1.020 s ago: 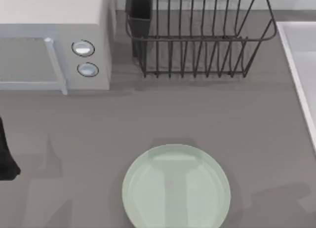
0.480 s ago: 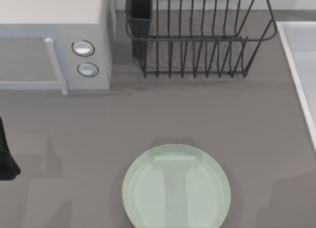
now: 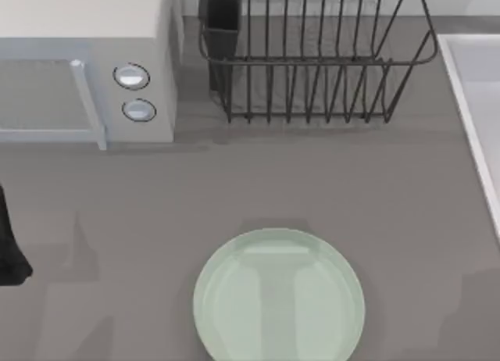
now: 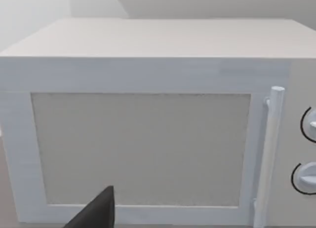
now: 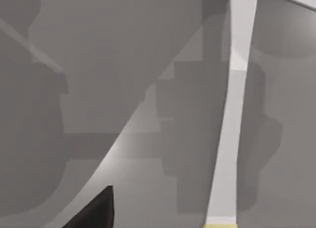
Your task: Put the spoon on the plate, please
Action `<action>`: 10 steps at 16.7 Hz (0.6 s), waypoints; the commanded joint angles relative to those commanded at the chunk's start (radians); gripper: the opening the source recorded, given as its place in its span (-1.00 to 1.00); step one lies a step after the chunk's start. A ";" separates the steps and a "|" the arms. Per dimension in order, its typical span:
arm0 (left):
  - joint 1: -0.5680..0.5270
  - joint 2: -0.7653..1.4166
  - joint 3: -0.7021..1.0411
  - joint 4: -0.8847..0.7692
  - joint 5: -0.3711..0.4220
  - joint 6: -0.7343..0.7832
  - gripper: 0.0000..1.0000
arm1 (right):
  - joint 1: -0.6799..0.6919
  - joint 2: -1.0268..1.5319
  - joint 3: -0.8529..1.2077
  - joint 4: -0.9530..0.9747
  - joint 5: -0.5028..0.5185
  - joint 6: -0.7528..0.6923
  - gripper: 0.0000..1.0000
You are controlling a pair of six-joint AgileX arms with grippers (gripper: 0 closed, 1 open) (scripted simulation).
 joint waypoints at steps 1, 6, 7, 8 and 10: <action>0.000 0.000 0.000 0.000 0.000 0.000 1.00 | 0.001 0.027 -0.026 0.059 0.000 0.001 1.00; 0.000 0.000 0.000 0.000 0.000 0.000 1.00 | 0.005 0.140 -0.134 0.278 0.000 0.006 1.00; 0.000 0.000 0.000 0.000 0.000 0.000 1.00 | 0.005 0.149 -0.142 0.292 0.000 0.007 1.00; 0.000 0.000 0.000 0.000 0.000 0.000 1.00 | 0.005 0.151 -0.144 0.295 0.000 0.007 1.00; 0.000 0.000 0.000 0.000 0.000 0.000 1.00 | 0.005 0.151 -0.144 0.295 0.000 0.007 1.00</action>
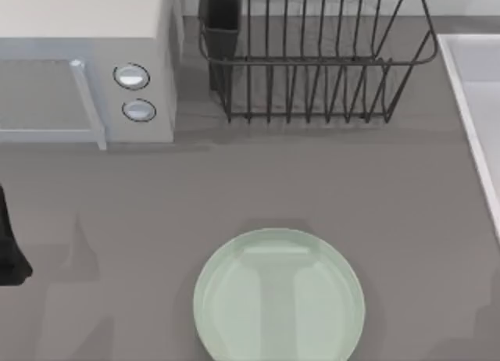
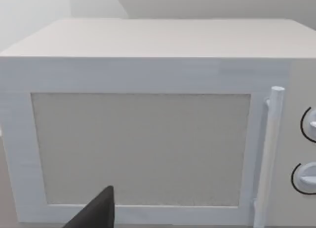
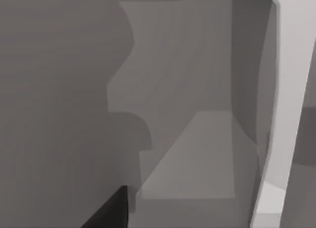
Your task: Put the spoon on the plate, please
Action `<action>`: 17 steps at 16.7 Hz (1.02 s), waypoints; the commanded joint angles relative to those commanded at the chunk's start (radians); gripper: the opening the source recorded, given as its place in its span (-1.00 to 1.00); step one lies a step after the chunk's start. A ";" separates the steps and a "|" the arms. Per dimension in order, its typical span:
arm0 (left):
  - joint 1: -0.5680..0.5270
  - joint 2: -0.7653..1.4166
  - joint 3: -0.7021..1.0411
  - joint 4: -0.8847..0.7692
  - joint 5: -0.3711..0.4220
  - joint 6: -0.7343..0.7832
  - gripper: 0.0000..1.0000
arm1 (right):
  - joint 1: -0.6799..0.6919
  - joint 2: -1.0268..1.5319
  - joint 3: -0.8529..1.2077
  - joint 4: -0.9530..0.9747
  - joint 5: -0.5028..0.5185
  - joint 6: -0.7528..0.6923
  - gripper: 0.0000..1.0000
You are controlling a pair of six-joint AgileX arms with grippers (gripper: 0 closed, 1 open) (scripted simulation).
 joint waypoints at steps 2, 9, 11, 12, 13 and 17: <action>0.000 0.000 0.000 0.000 0.000 0.000 1.00 | 0.000 0.000 0.000 0.000 0.000 0.000 0.85; 0.000 0.000 0.000 0.000 0.000 0.000 1.00 | 0.000 0.000 0.000 0.000 0.000 0.000 -0.21; 0.000 0.000 0.000 0.000 0.000 0.000 1.00 | 0.000 0.000 0.000 0.000 0.000 0.000 -0.51; 0.000 0.000 0.000 0.000 0.000 0.000 1.00 | 0.000 0.000 0.000 0.000 0.000 0.000 -0.66; 0.000 0.000 0.000 0.000 0.000 0.000 1.00 | 0.000 0.000 0.000 0.000 0.000 0.000 -0.81; 0.000 0.000 0.000 0.000 0.000 0.000 1.00 | 0.000 0.000 0.000 0.000 0.000 0.000 -1.00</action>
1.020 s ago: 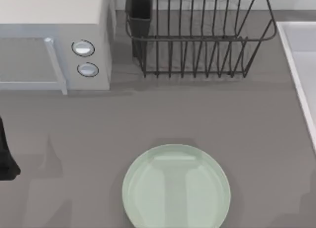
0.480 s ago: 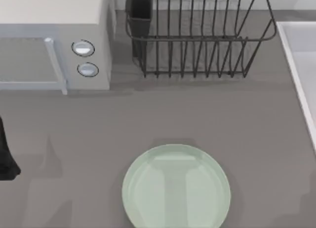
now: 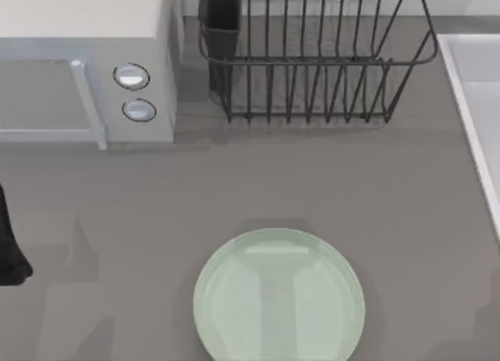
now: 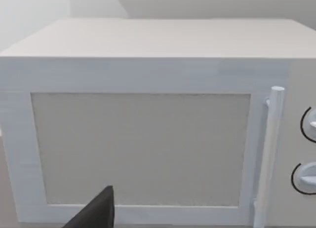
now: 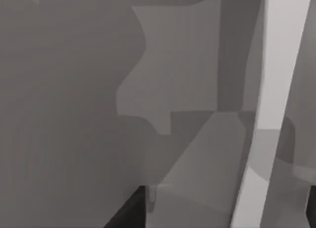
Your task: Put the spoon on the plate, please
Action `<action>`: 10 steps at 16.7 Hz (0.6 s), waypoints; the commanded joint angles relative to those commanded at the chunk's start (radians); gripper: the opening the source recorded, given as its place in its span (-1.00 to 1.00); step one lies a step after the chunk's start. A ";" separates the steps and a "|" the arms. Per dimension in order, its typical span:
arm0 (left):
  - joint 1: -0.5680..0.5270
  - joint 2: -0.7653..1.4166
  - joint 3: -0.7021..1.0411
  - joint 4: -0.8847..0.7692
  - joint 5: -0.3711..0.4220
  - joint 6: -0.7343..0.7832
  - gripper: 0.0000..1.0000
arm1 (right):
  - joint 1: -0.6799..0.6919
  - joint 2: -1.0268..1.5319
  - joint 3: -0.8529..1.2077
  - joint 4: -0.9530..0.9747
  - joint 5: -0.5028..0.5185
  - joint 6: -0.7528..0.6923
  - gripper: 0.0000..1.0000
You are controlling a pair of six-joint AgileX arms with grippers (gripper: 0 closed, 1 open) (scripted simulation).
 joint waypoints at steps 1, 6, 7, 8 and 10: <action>0.000 0.000 0.000 0.000 0.000 0.000 1.00 | 0.000 0.000 0.000 0.000 0.000 0.000 -1.00; 0.000 0.000 0.000 0.000 0.000 0.000 1.00 | 0.000 -0.065 0.029 -0.089 -0.031 0.022 -1.00; 0.000 0.000 0.000 0.000 0.000 0.000 1.00 | 0.000 -0.067 0.032 -0.092 -0.031 0.022 -1.00; 0.000 0.000 0.000 0.000 0.000 0.000 1.00 | -0.001 -0.072 0.044 -0.105 -0.031 0.021 -1.00; 0.000 0.000 0.000 0.000 0.000 0.000 1.00 | -0.002 -0.092 0.086 -0.164 -0.032 0.016 -1.00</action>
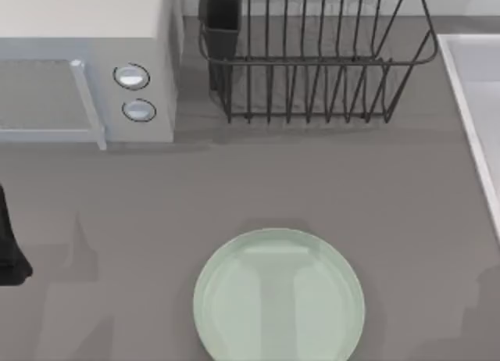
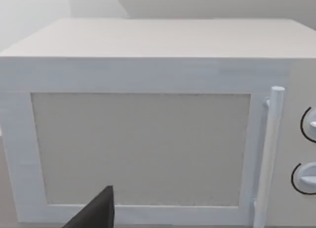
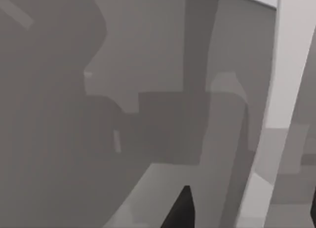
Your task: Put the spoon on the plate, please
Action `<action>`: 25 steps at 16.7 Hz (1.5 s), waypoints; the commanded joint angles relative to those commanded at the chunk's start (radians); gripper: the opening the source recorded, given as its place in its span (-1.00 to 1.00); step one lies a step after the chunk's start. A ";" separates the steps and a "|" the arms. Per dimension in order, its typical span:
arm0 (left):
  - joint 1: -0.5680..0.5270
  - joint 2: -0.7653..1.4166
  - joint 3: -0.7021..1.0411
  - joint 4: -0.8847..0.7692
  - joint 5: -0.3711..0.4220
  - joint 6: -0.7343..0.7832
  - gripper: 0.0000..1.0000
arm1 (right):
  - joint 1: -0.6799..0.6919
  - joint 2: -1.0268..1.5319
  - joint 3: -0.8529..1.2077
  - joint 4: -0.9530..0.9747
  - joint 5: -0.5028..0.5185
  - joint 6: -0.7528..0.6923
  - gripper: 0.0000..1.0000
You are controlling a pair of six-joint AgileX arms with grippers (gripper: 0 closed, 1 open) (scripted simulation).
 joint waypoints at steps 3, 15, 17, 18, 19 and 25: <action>0.000 0.000 0.000 0.000 0.000 0.000 1.00 | 0.000 -0.048 0.086 -0.164 0.000 -0.005 -1.00; 0.000 0.000 0.000 0.000 0.000 0.000 1.00 | 0.012 -0.133 0.227 -0.376 0.000 -0.001 -1.00; 0.000 0.000 0.000 0.000 0.000 0.000 1.00 | 0.064 -0.096 0.262 -0.381 0.001 -0.006 -1.00; 0.000 0.000 0.000 0.000 0.000 0.000 1.00 | 0.107 -0.069 0.287 -0.384 0.001 -0.009 -1.00; 0.000 0.000 0.000 0.000 0.000 0.000 1.00 | 0.160 -0.038 0.315 -0.387 0.002 -0.013 -1.00; 0.000 0.000 0.000 0.000 0.000 0.000 1.00 | 0.645 0.201 0.521 -0.401 0.003 -0.027 -1.00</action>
